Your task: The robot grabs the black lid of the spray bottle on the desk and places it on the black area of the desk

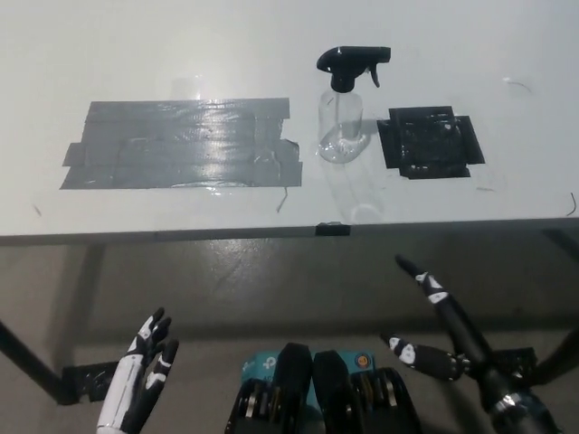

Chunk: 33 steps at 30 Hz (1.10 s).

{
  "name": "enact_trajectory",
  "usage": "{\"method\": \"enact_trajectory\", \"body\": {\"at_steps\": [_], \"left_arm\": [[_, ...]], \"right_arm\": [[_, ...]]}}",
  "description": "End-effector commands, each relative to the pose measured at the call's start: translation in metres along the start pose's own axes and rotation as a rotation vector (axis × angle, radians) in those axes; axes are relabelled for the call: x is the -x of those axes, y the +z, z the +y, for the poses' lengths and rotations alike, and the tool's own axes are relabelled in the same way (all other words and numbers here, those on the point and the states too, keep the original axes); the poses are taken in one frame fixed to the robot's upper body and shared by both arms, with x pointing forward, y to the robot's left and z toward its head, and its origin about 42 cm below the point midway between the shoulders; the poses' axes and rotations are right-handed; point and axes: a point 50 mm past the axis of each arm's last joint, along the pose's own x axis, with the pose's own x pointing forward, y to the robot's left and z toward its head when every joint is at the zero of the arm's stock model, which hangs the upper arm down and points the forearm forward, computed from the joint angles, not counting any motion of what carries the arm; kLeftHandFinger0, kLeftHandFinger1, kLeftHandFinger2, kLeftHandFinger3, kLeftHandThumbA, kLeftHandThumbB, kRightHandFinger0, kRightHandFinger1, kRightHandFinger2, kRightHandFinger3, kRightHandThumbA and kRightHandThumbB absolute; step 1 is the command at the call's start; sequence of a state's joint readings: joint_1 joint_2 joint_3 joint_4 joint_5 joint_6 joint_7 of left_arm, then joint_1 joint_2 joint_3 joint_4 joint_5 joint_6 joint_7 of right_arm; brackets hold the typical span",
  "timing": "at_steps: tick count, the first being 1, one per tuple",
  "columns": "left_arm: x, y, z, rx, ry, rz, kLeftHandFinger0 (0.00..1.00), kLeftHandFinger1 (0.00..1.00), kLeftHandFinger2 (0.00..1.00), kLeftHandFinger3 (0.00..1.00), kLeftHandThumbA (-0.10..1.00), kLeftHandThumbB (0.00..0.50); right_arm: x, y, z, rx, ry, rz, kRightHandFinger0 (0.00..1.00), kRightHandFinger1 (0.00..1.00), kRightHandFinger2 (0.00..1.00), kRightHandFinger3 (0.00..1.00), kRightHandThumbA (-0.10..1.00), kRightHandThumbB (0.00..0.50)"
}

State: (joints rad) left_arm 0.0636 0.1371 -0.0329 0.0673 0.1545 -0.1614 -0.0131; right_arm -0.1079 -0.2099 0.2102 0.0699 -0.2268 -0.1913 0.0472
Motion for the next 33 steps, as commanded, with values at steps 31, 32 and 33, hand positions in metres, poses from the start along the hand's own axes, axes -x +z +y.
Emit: {"method": "enact_trajectory", "body": {"at_steps": [31, 32, 33], "left_arm": [[-0.012, 0.009, -0.006, 0.030, -0.040, -0.043, 1.00, 1.00, 1.00, 1.00, 0.97, 0.102], [-0.012, 0.009, -0.006, 0.027, -0.038, -0.043, 1.00, 1.00, 1.00, 1.00, 0.97, 0.102], [-0.011, 0.008, -0.005, 0.027, -0.037, -0.043, 1.00, 1.00, 1.00, 1.00, 0.98, 0.102]], "right_arm": [[-0.275, 0.244, -0.200, -0.052, 0.105, -0.110, 1.00, 1.00, 1.00, 1.00, 0.72, 0.488], [-0.282, 0.245, -0.199, -0.058, 0.114, -0.094, 1.00, 1.00, 1.00, 1.00, 0.71, 0.489], [-0.289, 0.245, -0.198, -0.062, 0.125, -0.078, 1.00, 1.00, 1.00, 1.00, 0.69, 0.494]]}}
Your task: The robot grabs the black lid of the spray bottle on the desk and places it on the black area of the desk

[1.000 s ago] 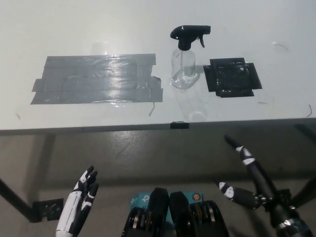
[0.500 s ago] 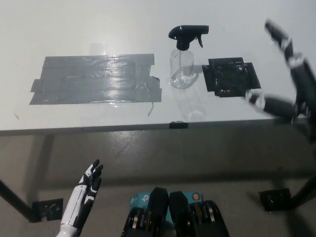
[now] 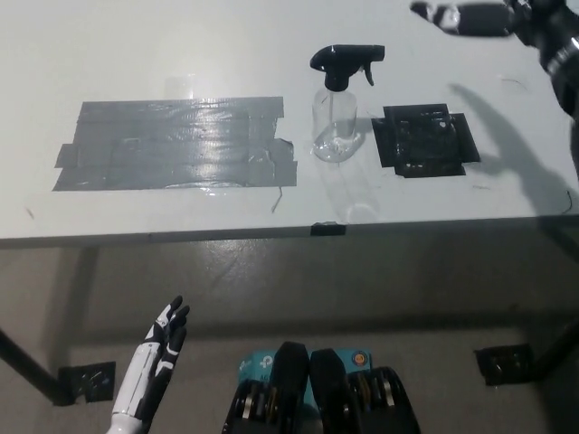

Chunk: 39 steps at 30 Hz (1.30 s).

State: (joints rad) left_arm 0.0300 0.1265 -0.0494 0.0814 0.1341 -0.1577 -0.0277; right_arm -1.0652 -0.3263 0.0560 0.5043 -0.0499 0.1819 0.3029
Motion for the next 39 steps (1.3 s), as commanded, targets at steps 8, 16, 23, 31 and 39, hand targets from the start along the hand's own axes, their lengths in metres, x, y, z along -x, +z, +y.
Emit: {"method": "enact_trajectory", "body": {"at_steps": [8, 16, 23, 31, 39], "left_arm": [[0.001, 0.003, 0.003, -0.014, -0.017, -0.026, 1.00, 1.00, 1.00, 1.00, 0.97, 0.095], [0.001, 0.004, 0.003, -0.036, -0.024, -0.023, 1.00, 1.00, 1.00, 1.00, 0.96, 0.087], [-0.001, 0.007, 0.005, -0.044, -0.026, -0.031, 1.00, 1.00, 1.00, 1.00, 0.97, 0.097], [-0.002, 0.006, 0.008, -0.040, -0.025, -0.036, 1.00, 1.00, 1.00, 1.00, 0.97, 0.097], [-0.003, 0.006, 0.009, -0.045, -0.031, -0.036, 1.00, 1.00, 1.00, 1.00, 0.95, 0.082]], "right_arm": [[-0.076, 0.035, 0.016, -0.111, 0.209, 0.158, 1.00, 1.00, 1.00, 1.00, 0.68, 0.499], [-0.084, 0.020, 0.036, -0.049, 0.240, 0.235, 1.00, 1.00, 1.00, 1.00, 0.70, 0.500], [-0.083, 0.008, 0.047, 0.040, 0.250, 0.274, 1.00, 1.00, 1.00, 1.00, 0.68, 0.500], [-0.083, 0.004, 0.048, 0.155, 0.265, 0.303, 1.00, 1.00, 1.00, 1.00, 0.66, 0.500], [-0.080, -0.003, 0.044, 0.185, 0.253, 0.307, 1.00, 1.00, 1.00, 1.00, 0.67, 0.500]]}}
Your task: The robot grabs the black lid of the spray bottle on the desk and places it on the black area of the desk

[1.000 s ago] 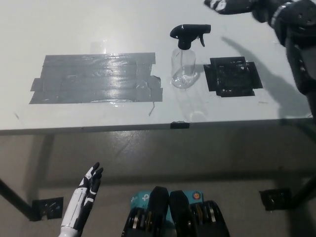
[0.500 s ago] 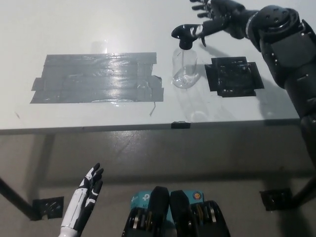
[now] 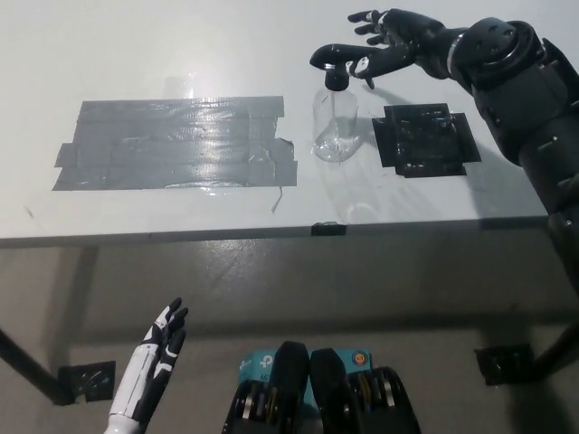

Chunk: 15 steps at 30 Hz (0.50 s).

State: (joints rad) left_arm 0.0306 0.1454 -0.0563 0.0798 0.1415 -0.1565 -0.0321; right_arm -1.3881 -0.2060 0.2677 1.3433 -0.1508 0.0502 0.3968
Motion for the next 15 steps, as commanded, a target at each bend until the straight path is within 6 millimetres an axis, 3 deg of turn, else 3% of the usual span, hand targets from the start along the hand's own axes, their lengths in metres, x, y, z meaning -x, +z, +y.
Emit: {"method": "enact_trajectory", "body": {"at_steps": [1, 15], "left_arm": [[-0.0030, 0.0070, 0.0052, -0.025, -0.019, -0.038, 1.00, 1.00, 1.00, 1.00, 0.95, 0.077], [-0.0063, 0.0112, 0.0061, -0.034, -0.024, -0.042, 1.00, 1.00, 1.00, 1.00, 0.91, 0.061]], "right_arm": [[0.0059, 0.0408, -0.0219, 0.064, -0.059, -0.091, 1.00, 1.00, 1.00, 1.00, 0.67, 0.500], [0.0059, 0.0409, -0.0207, 0.029, -0.025, -0.105, 1.00, 1.00, 1.00, 1.00, 0.72, 0.500]]}}
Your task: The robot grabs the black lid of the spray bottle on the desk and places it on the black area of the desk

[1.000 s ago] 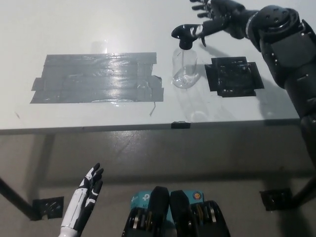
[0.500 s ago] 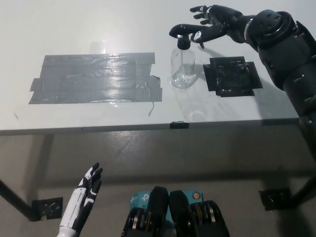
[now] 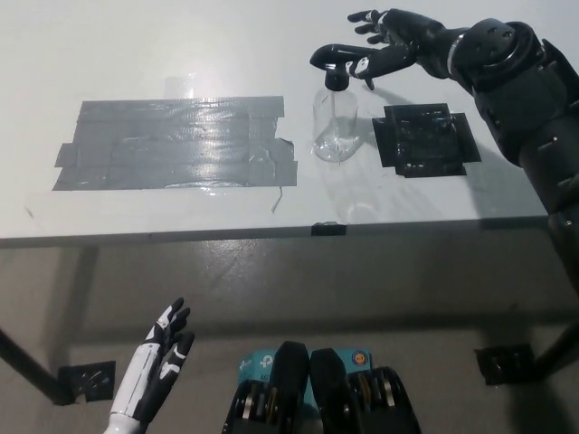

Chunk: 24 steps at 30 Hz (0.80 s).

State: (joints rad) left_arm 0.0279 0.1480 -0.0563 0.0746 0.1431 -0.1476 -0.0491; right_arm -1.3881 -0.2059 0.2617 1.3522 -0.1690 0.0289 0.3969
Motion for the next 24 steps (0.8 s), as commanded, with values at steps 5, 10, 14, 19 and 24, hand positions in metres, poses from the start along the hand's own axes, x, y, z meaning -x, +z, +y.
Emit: {"method": "enact_trajectory", "body": {"at_steps": [5, 10, 14, 19, 24], "left_arm": [[-0.006, 0.011, 0.006, -0.034, -0.007, -0.047, 1.00, 1.00, 1.00, 1.00, 0.90, 0.061], [-0.007, 0.012, 0.007, -0.037, -0.008, -0.049, 1.00, 1.00, 1.00, 1.00, 0.90, 0.064], [-0.007, 0.012, 0.007, -0.045, -0.011, -0.051, 1.00, 1.00, 1.00, 1.00, 0.90, 0.066], [-0.008, 0.014, 0.008, -0.050, -0.011, -0.057, 1.00, 1.00, 1.00, 1.00, 0.87, 0.033], [-0.009, 0.015, 0.010, -0.069, -0.015, -0.067, 1.00, 1.00, 1.00, 1.00, 0.89, 0.033]], "right_arm": [[0.007, 0.047, -0.023, -0.063, -0.005, -0.135, 1.00, 1.00, 1.00, 1.00, 0.69, 0.500], [0.008, 0.051, -0.025, -0.129, 0.015, -0.150, 1.00, 1.00, 1.00, 1.00, 0.68, 0.500], [0.010, 0.054, -0.029, -0.261, 0.049, -0.166, 1.00, 1.00, 1.00, 1.00, 0.68, 0.500], [0.013, 0.055, -0.033, -0.313, 0.068, -0.243, 1.00, 1.00, 1.00, 1.00, 0.77, 0.500], [0.013, 0.051, -0.033, -0.333, 0.063, -0.227, 1.00, 1.00, 1.00, 1.00, 0.72, 0.500]]}}
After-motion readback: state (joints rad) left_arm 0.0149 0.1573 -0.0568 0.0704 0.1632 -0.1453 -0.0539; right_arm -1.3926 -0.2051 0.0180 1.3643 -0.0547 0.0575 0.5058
